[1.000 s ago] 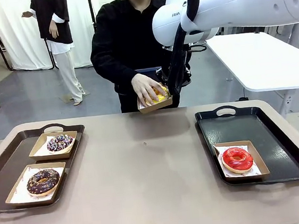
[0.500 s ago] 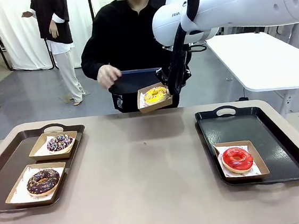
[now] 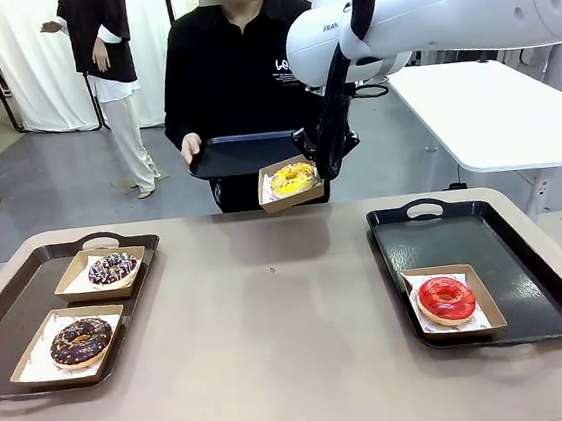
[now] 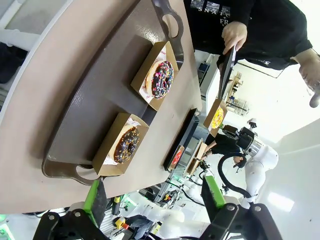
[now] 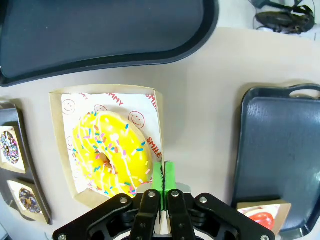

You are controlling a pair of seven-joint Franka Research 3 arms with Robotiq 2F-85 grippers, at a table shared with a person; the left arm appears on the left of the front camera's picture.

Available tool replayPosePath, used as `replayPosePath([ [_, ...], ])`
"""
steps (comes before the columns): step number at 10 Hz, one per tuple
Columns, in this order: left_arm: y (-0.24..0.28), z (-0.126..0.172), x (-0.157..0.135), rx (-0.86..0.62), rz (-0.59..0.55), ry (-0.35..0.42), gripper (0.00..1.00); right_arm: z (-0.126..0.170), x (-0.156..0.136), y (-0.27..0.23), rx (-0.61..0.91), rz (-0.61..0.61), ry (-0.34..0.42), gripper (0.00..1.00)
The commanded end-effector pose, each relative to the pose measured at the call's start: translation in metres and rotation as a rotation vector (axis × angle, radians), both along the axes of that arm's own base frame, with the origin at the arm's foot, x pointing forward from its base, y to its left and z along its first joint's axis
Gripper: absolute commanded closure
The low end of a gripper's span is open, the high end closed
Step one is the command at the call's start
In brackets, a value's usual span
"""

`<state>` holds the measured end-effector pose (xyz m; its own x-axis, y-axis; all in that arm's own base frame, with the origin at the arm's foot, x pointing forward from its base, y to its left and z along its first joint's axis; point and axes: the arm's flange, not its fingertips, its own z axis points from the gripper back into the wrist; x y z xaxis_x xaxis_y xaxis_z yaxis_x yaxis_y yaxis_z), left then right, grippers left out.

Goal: Individually package the donuts and arrange them on the tray.
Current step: Place the picked Paper togo box on the Handle tray.

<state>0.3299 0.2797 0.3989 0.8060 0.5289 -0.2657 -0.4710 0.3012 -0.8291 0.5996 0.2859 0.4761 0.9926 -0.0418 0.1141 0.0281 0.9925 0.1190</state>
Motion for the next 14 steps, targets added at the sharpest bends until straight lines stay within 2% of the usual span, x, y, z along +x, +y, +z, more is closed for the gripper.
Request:
replayPosePath([
  [1, -0.002, 0.001, -0.003, -0.007, 0.002, -0.008, 0.00, 0.005, -0.010, -0.025, -0.015, 0.064, -0.021, 0.99],
  [4, -0.002, 0.001, -0.003, -0.007, 0.002, -0.008, 0.00, 0.011, -0.043, -0.101, -0.094, 0.078, 0.007, 0.99],
  [6, -0.002, 0.001, -0.003, -0.007, 0.002, -0.008, 0.00, -0.002, -0.059, -0.155, -0.115, 0.016, 0.030, 0.99],
  [9, -0.002, 0.001, -0.003, -0.007, 0.002, -0.008, 0.00, -0.026, -0.069, -0.226, -0.007, -0.052, 0.000, 0.99],
  [12, -0.002, 0.001, -0.003, -0.007, 0.002, -0.008, 0.00, -0.045, -0.059, -0.240, 0.020, -0.064, -0.004, 0.99],
  [14, -0.002, 0.001, -0.003, -0.007, 0.002, -0.008, 0.00, -0.035, -0.062, -0.247, -0.023, -0.091, 0.021, 0.99],
])
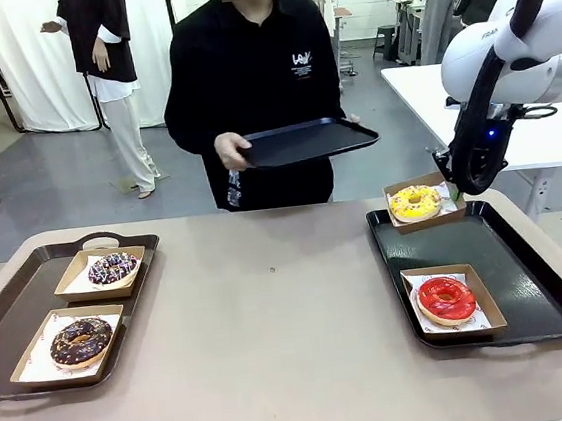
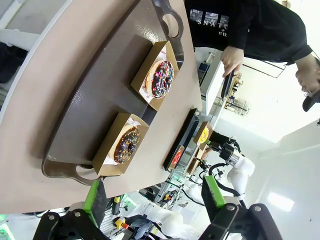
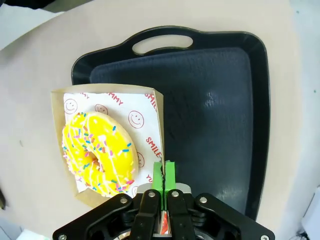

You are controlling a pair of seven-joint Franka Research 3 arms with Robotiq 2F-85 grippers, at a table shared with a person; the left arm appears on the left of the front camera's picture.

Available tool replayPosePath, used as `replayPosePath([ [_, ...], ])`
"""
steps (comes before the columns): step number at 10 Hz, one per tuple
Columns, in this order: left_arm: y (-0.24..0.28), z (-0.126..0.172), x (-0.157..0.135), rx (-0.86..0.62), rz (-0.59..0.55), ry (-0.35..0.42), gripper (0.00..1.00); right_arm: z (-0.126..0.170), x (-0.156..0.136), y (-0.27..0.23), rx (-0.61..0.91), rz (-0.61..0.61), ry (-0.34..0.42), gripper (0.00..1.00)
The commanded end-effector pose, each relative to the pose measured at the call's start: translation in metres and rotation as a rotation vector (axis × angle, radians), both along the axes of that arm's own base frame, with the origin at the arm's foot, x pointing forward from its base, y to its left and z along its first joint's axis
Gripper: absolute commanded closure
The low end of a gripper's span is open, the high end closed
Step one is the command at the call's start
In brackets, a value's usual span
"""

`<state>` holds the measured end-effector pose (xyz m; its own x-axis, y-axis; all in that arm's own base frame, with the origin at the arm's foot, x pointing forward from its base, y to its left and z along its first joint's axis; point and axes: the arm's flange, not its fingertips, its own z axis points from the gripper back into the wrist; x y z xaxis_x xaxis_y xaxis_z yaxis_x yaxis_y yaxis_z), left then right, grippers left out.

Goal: Individually package the donuts and arrange them on the tray.
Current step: Place the picked Paper togo box on the Handle tray.

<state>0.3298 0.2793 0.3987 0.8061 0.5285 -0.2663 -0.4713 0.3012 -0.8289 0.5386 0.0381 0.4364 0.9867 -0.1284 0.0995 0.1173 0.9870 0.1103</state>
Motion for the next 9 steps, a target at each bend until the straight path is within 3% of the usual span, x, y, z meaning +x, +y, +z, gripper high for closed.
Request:
replayPosePath([
  [1, -0.002, 0.001, -0.003, -0.007, 0.002, -0.008, 0.00, 0.005, -0.001, 0.001, -0.015, -0.002, 0.006, 0.99],
  [4, -0.002, 0.001, -0.003, -0.007, 0.002, -0.008, 0.00, 0.002, 0.000, 0.000, -0.001, 0.001, 0.001, 0.99],
  [6, -0.002, 0.001, -0.003, -0.007, 0.002, -0.008, 0.00, -0.018, 0.011, 0.006, -0.051, 0.078, -0.028, 0.99],
  [9, -0.002, 0.001, -0.003, -0.007, 0.002, -0.008, 0.00, -0.037, 0.031, 0.018, -0.073, 0.078, 0.019, 0.99],
])
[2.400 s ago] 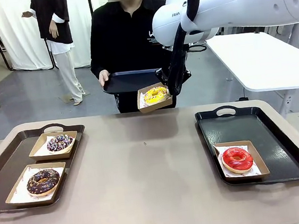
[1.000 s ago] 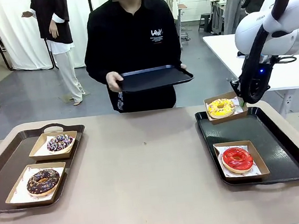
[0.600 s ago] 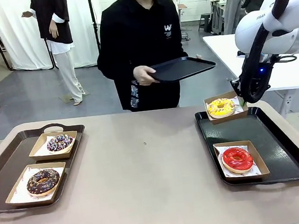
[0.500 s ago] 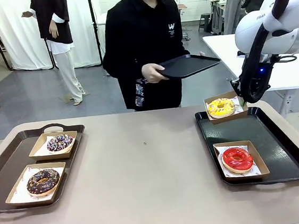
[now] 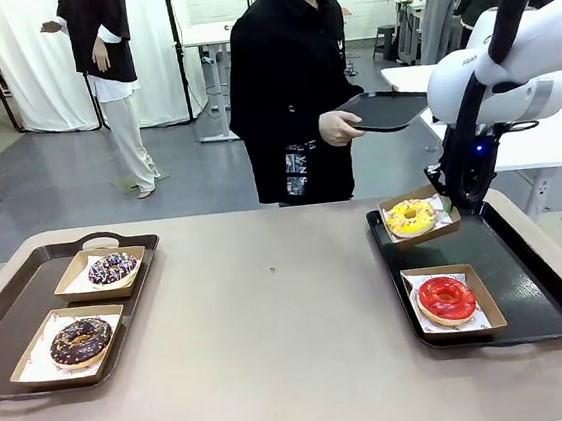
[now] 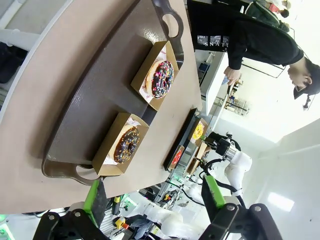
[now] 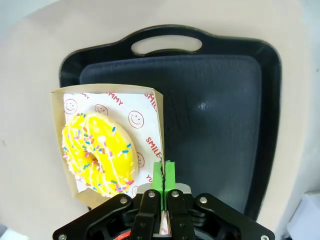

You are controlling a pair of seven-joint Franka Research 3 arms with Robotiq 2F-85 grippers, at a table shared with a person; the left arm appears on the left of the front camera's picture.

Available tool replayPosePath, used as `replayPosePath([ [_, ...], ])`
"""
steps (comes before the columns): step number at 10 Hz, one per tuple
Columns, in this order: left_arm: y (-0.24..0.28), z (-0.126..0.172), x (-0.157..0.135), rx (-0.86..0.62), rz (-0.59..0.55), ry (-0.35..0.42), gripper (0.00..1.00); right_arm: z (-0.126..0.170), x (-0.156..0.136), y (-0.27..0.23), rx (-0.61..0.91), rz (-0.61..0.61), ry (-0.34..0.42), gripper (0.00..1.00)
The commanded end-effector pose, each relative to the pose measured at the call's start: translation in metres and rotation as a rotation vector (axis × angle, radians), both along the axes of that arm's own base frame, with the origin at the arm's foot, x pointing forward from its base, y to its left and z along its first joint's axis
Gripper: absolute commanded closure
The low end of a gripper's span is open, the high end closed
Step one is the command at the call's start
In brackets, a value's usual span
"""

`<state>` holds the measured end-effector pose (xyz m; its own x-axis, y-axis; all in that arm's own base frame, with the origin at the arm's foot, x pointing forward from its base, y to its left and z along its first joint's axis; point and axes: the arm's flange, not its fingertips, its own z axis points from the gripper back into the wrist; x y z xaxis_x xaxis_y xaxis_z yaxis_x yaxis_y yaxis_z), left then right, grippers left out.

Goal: Individually package the donuts and arrange them on the tray.
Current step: Place the picked Paper togo box on the Handle tray.

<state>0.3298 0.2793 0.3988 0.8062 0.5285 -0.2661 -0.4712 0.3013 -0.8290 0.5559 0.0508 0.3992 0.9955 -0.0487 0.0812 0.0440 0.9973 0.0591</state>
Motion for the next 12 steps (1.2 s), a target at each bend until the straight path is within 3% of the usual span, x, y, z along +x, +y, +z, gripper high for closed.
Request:
replayPosePath([
  [1, -0.002, 0.001, -0.003, -0.007, 0.002, -0.008, 0.00, -0.005, 0.022, 0.010, -0.026, 0.006, 0.003, 0.99],
  [7, -0.002, 0.001, -0.003, -0.007, 0.002, -0.008, 0.00, -0.031, 0.032, 0.018, -0.052, 0.024, 0.070, 0.99],
  [11, -0.002, 0.001, -0.003, -0.007, 0.002, -0.008, 0.00, -0.035, 0.031, 0.016, -0.083, 0.028, 0.073, 0.99],
  [12, -0.002, 0.001, -0.003, -0.007, 0.002, -0.008, 0.00, -0.034, 0.030, 0.017, -0.086, 0.037, 0.075, 0.60],
])
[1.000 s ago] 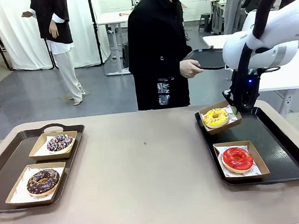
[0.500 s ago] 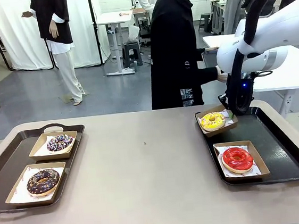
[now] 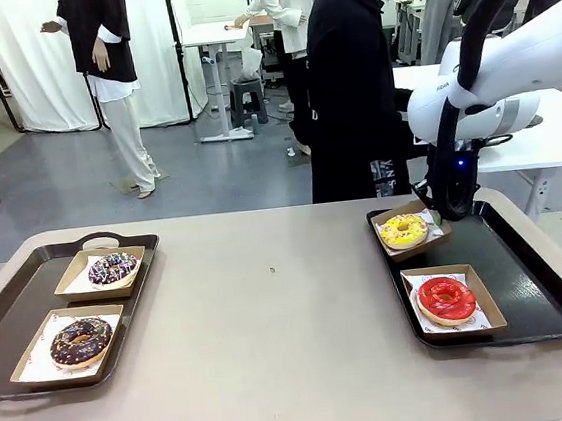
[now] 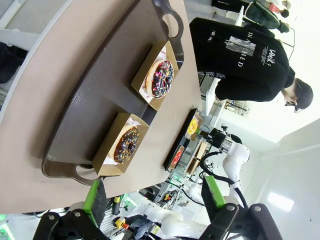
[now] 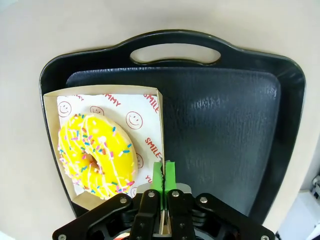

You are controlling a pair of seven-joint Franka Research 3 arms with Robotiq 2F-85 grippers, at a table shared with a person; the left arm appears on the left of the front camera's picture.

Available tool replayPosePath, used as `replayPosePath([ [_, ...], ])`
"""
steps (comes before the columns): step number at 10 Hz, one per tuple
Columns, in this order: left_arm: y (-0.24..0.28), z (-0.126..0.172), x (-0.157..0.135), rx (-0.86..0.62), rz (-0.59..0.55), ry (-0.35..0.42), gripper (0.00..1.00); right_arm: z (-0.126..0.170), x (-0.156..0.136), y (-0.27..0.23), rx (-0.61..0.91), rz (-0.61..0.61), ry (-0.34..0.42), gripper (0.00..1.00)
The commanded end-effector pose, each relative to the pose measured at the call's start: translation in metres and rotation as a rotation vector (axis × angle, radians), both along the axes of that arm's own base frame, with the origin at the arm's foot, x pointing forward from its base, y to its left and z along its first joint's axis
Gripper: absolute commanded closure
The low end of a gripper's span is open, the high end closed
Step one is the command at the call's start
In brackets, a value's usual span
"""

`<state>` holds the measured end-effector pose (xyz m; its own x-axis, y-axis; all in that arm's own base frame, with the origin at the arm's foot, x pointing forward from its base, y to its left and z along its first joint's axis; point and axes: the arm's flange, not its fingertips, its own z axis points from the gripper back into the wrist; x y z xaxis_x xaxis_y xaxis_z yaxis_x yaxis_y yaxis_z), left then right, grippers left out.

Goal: Individually package the donuts and arrange them on the tray.
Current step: Place the picked Paper togo box on the Handle tray.

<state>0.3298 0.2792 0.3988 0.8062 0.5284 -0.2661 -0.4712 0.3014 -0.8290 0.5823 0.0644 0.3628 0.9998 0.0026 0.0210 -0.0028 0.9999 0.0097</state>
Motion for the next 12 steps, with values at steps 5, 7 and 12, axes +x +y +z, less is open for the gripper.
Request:
replayPosePath([
  [5, -0.002, 0.001, -0.003, -0.007, 0.002, -0.008, 0.00, 0.004, 0.003, 0.005, -0.038, -0.011, 0.014, 0.15],
  [7, -0.002, 0.001, -0.003, -0.007, 0.002, -0.008, 0.00, 0.004, 0.003, 0.005, -0.036, -0.009, 0.015, 0.00],
  [12, -0.002, 0.001, -0.003, -0.007, 0.002, -0.008, 0.00, 0.022, -0.024, -0.009, 0.109, -0.002, -0.003, 0.00],
])
